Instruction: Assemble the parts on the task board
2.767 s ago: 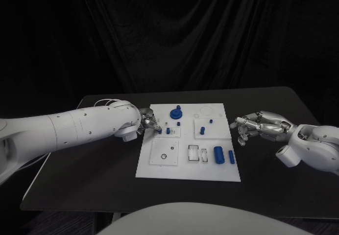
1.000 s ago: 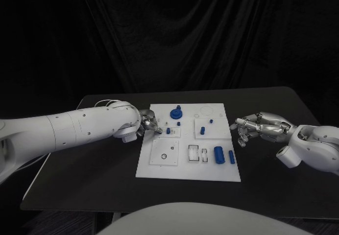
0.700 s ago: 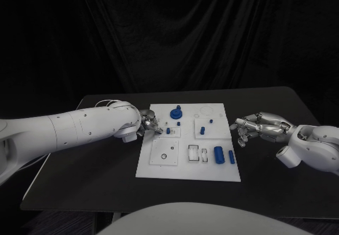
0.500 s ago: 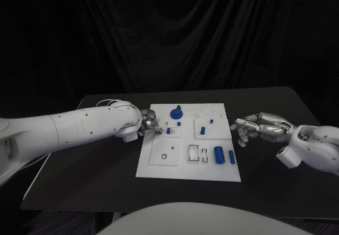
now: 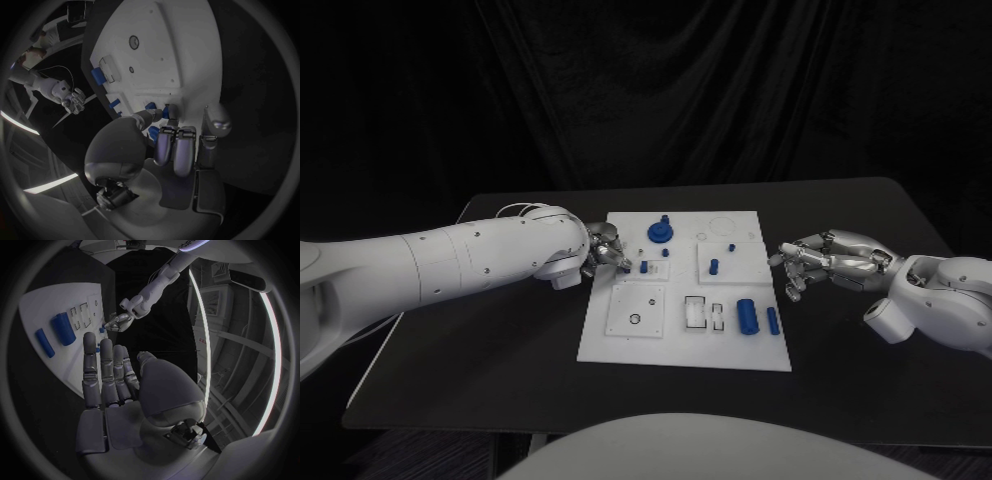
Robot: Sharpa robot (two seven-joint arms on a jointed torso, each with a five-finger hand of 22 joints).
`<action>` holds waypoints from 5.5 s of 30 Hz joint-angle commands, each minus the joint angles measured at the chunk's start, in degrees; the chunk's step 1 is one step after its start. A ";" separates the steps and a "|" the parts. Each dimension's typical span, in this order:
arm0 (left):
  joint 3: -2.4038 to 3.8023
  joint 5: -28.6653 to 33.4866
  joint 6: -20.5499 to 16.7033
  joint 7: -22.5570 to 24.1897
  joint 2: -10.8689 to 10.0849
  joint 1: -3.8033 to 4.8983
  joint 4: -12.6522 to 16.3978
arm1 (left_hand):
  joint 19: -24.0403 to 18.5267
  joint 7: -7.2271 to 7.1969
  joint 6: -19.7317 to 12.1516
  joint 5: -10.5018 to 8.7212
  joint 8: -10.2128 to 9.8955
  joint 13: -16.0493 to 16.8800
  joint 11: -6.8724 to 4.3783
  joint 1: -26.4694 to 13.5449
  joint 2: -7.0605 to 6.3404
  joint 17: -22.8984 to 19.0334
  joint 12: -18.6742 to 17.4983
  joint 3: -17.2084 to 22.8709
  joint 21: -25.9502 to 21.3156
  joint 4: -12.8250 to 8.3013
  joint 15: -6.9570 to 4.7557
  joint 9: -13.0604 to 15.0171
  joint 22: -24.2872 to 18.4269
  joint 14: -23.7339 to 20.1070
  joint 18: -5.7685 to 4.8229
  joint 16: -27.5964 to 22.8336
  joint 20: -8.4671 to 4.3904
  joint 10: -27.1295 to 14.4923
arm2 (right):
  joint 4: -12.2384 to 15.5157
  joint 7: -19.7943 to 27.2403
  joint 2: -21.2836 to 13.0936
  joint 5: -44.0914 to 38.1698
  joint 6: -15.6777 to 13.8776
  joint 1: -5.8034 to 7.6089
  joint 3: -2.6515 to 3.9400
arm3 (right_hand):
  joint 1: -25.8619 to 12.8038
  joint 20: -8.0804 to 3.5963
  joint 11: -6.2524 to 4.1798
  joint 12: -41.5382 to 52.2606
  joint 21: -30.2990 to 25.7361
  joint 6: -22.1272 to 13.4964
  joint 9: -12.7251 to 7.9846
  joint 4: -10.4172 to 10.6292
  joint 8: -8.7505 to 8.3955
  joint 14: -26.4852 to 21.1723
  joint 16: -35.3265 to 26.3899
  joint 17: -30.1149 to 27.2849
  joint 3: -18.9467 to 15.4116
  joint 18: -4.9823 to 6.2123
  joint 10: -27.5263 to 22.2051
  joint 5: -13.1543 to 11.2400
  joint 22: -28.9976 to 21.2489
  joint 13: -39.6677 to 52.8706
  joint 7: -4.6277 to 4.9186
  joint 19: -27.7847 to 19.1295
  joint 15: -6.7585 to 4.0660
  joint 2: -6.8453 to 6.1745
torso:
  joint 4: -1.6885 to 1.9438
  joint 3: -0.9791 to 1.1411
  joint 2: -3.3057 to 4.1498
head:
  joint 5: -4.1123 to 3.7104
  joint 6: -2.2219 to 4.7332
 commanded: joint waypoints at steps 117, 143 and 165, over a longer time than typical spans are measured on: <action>-0.02 0.16 17.36 -8.58 6.70 4.31 -6.70 | 2.51 -0.54 -0.10 -1.70 1.23 13.19 -0.03 2.99 -0.42 15.10 2.12 1.27 5.62 -2.12 0.26 1.71 8.07 6.05 0.06 -0.06 -0.11 3.50 | -0.73 -1.52 1.21 0.00 1.41 -0.19 0.03 | -0.51 0.15 -0.05 0.44 0.13 -0.43 0.10 0.03 0.90 -0.46 0.40 -0.19 -0.56 0.91 -0.54 -0.52 0.19 -0.12 -0.10 -0.65 0.05 0.62 | -0.09 -0.02 0.12 | 0.09 0.00; -0.02 0.16 15.56 -7.30 7.20 3.50 -7.47 | 2.12 -0.47 -0.27 -1.42 1.11 12.97 0.02 2.88 0.02 15.10 1.79 1.67 4.99 -2.11 0.29 1.64 7.85 6.05 0.20 -0.06 -0.09 3.17 | -0.69 -2.09 1.00 0.00 1.55 -0.20 0.03 | -0.52 0.17 -0.05 0.55 0.13 -0.57 0.10 0.03 1.09 -0.55 0.50 -0.27 -0.64 0.93 -0.64 -0.53 0.26 -0.14 -0.10 -0.73 0.06 0.65 | -0.10 -0.02 0.15 | 0.05 0.00; -0.02 0.16 17.61 -9.26 6.70 2.79 -6.90 | 1.08 -0.58 -0.67 -12.65 -0.10 12.63 0.15 0.00 0.20 15.10 1.27 -1.42 3.58 -0.54 0.50 0.43 7.40 6.05 0.45 -0.06 0.22 2.62 | -0.82 -2.68 1.10 0.00 1.89 -0.20 0.03 | -0.50 0.18 -0.05 0.57 0.13 -0.60 0.10 0.01 1.13 -0.57 0.52 -0.28 -0.65 0.93 -0.65 -0.52 0.27 -0.15 -0.11 -0.74 0.06 0.66 | -0.11 -0.03 0.11 | 0.15 0.00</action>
